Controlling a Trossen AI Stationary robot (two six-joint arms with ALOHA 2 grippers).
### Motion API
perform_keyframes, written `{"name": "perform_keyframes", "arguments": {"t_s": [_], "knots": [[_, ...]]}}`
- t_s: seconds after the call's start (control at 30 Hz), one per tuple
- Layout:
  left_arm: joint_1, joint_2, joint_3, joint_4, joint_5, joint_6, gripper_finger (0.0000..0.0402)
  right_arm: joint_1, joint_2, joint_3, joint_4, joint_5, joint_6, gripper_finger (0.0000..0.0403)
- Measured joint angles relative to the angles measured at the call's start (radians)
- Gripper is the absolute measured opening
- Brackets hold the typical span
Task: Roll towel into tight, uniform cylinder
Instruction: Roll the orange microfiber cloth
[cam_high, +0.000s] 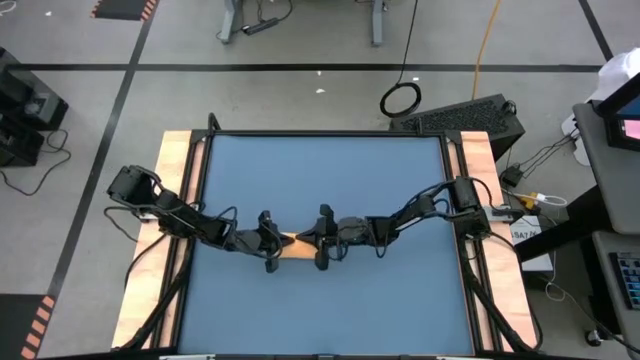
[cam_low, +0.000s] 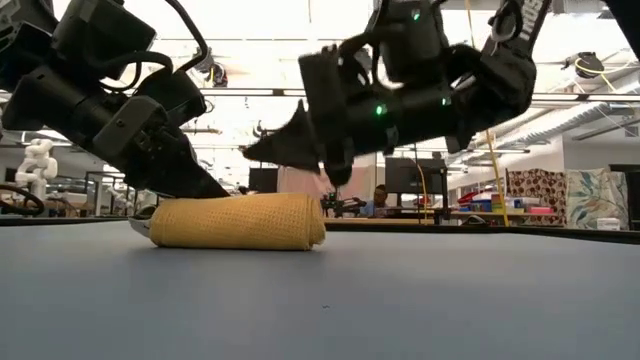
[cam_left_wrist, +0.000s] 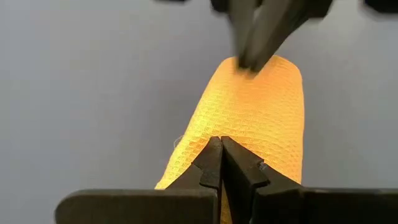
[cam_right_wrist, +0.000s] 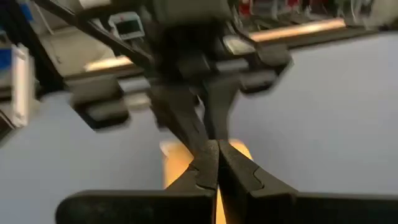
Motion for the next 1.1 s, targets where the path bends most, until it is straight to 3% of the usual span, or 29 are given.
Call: {"name": "perform_keyframes", "arguments": {"t_s": [0.17,0.57,1.1], "knots": [[-0.005,0.0,0.0,-0.003,0.0,-0.003,0.0013,0.036,0.0,0.002,0.037,0.004,-0.017,0.0],[-0.005,0.0,-0.001,-0.031,0.004,-0.004,0.0013,0.055,0.152,0.005,0.085,0.064,0.071,0.0],[-0.042,-0.076,-0.005,0.088,0.018,0.052,0.0013,0.054,0.163,0.005,0.126,0.056,0.069,0.0]]}}
